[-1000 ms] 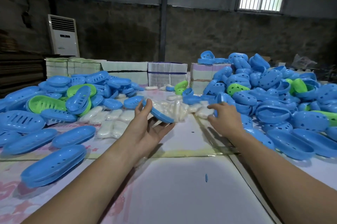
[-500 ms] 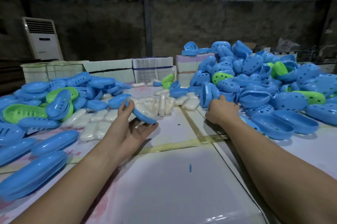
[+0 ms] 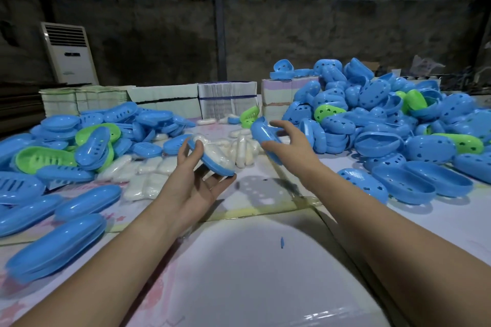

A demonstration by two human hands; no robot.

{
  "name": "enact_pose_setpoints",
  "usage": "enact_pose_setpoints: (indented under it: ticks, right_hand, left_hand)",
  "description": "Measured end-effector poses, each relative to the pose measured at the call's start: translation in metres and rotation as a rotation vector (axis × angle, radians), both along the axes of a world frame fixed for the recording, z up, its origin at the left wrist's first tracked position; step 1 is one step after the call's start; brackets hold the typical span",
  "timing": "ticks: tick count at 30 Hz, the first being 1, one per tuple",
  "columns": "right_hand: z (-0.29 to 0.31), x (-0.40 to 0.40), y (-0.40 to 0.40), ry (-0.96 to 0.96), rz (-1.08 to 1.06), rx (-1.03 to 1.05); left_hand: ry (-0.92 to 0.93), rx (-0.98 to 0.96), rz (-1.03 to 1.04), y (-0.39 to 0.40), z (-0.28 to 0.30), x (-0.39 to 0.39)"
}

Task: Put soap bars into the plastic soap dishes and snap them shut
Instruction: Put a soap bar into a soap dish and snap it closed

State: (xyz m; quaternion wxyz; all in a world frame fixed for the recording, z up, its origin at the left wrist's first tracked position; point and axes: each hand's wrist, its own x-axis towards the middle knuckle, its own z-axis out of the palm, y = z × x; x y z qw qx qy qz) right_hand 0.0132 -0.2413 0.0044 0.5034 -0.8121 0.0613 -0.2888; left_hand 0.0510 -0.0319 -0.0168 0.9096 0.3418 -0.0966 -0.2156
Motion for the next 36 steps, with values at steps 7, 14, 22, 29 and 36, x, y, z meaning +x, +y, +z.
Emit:
enact_pose_setpoints:
  ticks: [7, 14, 22, 29, 36]
  right_hand:
    - [0.000, -0.014, 0.058, -0.132, 0.396, 0.168]
    - [-0.005, -0.016, 0.060, -0.144, 0.452, 0.121]
    - [-0.004, -0.018, 0.059, -0.163, 0.489, 0.131]
    - [-0.001, -0.020, 0.057, -0.099, 0.486, 0.065]
    - [0.003, -0.022, 0.055, -0.105, 0.502, 0.073]
  left_hand:
    - [-0.168, 0.009, 0.034, 0.004, 0.002, 0.001]
    - [-0.328, 0.145, 0.037, 0.003, 0.002, -0.005]
    - [-0.420, 0.240, 0.042, 0.000, -0.002, -0.003]
    - [-0.547, 0.378, 0.115, 0.005, -0.001, -0.003]
    - [-0.590, 0.403, 0.105, 0.010, 0.004, -0.006]
